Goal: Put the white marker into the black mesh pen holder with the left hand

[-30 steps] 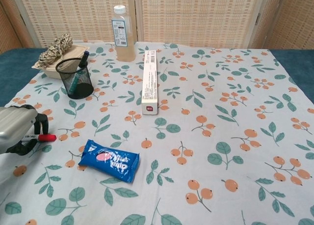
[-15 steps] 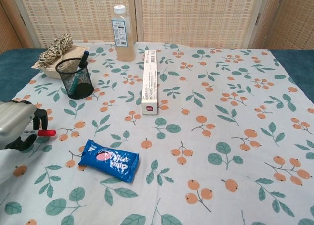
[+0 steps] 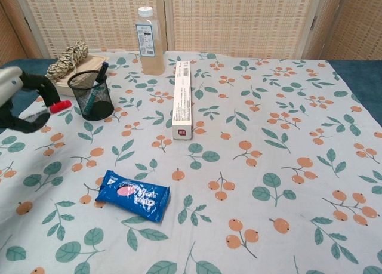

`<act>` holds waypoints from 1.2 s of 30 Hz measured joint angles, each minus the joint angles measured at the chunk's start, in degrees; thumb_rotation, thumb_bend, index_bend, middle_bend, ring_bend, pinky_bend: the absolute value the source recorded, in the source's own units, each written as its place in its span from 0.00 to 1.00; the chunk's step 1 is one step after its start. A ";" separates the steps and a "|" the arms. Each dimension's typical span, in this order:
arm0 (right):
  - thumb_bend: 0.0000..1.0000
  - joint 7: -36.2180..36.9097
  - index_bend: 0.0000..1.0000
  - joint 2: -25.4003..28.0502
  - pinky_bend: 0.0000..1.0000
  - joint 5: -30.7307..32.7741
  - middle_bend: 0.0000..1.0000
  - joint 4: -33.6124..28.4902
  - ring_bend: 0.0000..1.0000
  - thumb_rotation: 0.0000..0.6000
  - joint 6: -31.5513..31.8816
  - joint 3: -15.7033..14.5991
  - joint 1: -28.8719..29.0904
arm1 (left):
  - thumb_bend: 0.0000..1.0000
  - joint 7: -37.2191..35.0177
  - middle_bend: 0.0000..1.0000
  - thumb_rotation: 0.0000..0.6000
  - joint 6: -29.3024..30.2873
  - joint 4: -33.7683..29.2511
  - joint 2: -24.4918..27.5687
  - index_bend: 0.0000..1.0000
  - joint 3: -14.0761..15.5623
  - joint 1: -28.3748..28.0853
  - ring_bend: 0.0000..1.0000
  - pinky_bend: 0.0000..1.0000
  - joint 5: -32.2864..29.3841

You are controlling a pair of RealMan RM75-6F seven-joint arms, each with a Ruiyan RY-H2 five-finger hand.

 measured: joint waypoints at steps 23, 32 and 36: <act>0.00 -3.26 0.30 -0.26 0.00 1.09 0.09 -1.00 0.05 1.00 0.34 0.18 -0.25 | 0.42 -49.88 0.52 1.00 -32.95 6.17 17.27 0.51 -16.31 -15.51 0.18 0.21 -7.88; 0.00 -4.25 0.30 -0.68 0.00 3.03 0.09 -0.64 0.05 1.00 -1.01 0.62 0.05 | 0.42 -54.25 0.51 1.00 -37.54 19.18 10.67 0.51 -14.10 -21.05 0.18 0.20 -7.38; 0.00 -4.71 0.30 -0.90 0.00 3.48 0.09 -0.58 0.05 1.00 -1.67 0.69 0.32 | 0.42 -55.83 0.51 1.00 -38.38 22.12 8.98 0.51 -12.70 -21.93 0.18 0.20 -6.21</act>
